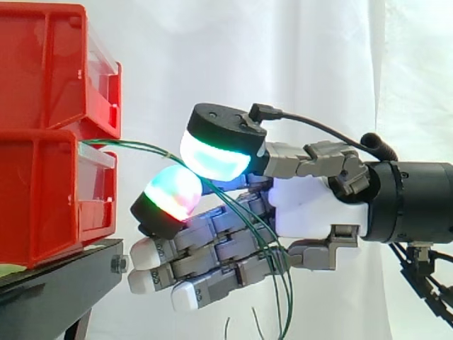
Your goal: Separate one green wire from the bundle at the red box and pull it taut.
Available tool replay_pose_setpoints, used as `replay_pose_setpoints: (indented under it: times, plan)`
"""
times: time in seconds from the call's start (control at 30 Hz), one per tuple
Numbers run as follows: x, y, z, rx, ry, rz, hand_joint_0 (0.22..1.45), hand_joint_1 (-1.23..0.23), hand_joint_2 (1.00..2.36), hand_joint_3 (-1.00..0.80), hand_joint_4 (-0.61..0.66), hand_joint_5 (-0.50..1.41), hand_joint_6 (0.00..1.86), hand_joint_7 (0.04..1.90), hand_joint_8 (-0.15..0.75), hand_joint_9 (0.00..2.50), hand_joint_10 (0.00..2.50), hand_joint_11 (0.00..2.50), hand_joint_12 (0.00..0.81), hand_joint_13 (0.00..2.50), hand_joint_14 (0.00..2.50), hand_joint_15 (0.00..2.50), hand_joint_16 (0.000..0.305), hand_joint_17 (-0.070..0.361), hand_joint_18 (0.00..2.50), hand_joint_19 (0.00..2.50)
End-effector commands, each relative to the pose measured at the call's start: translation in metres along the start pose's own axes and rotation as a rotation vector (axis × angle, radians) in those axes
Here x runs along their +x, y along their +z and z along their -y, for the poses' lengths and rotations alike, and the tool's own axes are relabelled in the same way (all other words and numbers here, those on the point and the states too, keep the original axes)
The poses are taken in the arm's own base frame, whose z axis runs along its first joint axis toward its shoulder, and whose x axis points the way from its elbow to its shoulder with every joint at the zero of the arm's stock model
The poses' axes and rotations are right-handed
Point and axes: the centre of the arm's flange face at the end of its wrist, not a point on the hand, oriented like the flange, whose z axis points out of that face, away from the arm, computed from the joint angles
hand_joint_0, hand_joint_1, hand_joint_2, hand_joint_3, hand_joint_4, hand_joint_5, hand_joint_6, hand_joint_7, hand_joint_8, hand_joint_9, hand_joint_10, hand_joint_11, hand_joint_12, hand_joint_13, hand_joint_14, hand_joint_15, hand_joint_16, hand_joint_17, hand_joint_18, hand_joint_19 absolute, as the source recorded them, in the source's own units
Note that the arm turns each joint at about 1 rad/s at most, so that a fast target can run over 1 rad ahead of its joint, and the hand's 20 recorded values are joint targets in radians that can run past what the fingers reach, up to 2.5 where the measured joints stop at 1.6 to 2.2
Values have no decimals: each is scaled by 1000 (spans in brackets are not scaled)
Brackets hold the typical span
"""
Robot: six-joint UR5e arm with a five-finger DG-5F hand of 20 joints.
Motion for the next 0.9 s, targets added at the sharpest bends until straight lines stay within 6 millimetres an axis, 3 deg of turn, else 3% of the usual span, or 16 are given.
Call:
replay_pose_setpoints:
  times: [0.0, 0.17, 0.3, 0.43, 0.57, 0.87]
  plan:
    - [-2, -2, -4, 12, -2, 0, 604, -744, 1015, -254, 199, -204, 891, 940, 298, 637, 5, 250, 301, 534, 1, 66, 46, 104, 633, 210]
    - [0, -3, -3, 19, -2, 4, 627, -802, 1013, -299, 192, -205, 901, 950, 301, 646, 7, 278, 301, 538, 2, 59, 47, 105, 656, 199]
    - [-1, -3, -3, 19, -2, 4, 640, -824, 1004, -447, 213, -202, 904, 941, 300, 663, 7, 288, 301, 552, 1, 71, 46, 104, 675, 201]
    - [-2, -2, -6, 17, -2, 1, 552, -694, 1000, -500, 229, -196, 899, 929, 309, 700, 7, 302, 306, 570, 3, 81, 47, 106, 688, 228]
    - [-3, -2, -11, 30, -4, -2, 543, -516, 1000, -500, 221, -191, 884, 944, 310, 713, 7, 290, 308, 574, 3, 89, 48, 107, 686, 254]
    - [-4, -2, -14, 46, -2, -5, 587, -640, 1017, -212, 201, -200, 893, 993, 309, 690, 8, 330, 303, 569, 3, 103, 46, 104, 678, 257]
